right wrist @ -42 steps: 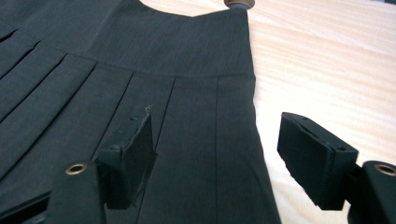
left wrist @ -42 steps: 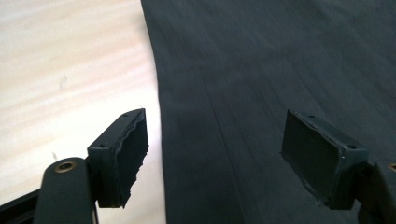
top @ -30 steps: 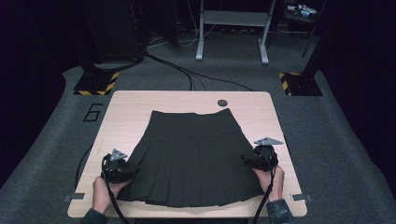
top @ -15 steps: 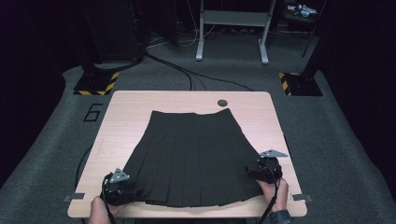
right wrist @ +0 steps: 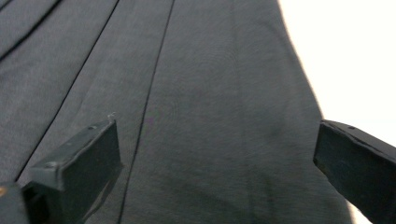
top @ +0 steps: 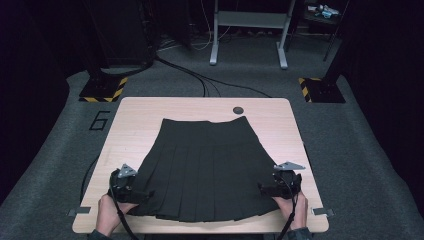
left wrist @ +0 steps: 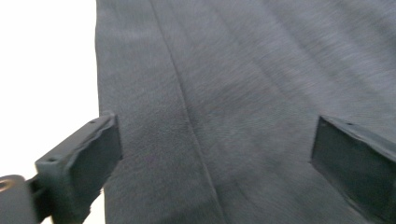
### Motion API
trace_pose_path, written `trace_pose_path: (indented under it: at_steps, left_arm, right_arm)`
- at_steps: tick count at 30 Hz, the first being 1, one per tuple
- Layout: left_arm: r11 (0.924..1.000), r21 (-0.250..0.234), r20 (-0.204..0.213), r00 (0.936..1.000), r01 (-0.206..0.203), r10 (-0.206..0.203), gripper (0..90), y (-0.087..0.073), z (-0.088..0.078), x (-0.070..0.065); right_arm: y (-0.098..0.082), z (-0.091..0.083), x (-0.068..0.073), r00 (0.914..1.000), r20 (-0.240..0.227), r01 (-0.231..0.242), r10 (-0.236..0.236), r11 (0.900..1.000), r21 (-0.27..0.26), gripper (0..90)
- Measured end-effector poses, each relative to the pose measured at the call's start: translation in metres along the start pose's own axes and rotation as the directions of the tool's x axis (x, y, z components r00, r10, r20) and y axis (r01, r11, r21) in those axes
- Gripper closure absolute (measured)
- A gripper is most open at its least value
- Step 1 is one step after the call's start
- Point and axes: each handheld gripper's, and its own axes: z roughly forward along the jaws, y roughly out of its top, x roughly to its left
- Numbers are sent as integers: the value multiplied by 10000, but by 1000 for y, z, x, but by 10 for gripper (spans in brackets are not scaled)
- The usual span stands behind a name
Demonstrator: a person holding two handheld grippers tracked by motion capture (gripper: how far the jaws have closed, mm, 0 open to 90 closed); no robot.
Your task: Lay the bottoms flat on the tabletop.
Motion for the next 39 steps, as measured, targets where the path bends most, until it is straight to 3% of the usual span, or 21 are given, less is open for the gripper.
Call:
trace_pose_path:
  at_steps: [1,2,9,13,24,39]
  left_arm:
    - [9996,239,-14,9999,-163,163,0,-1,3,1]
    - [9999,146,-5,10000,-44,44,0,-4,7,-1]
    - [9972,737,-440,9989,-102,135,0,-16,20,-6]
    - [9976,688,-423,9991,-52,81,0,-18,22,-5]
    - [9988,483,-384,9992,-76,94,0,-17,25,-3]
    - [9985,518,-410,9990,-157,179,0,0,38,14]
  right_arm:
    - [-2,2,2,10000,14,-3,3,9999,163,0]
    - [-3,4,3,10000,46,36,-37,9995,312,0]
    - [-20,20,4,10000,57,51,-57,9951,984,0]
    - [-24,19,5,9999,143,-9,-2,9974,724,0]
    - [-21,22,5,9996,271,-3,-19,9966,819,0]
    - [-3,39,-2,9993,360,-71,46,9974,717,0]
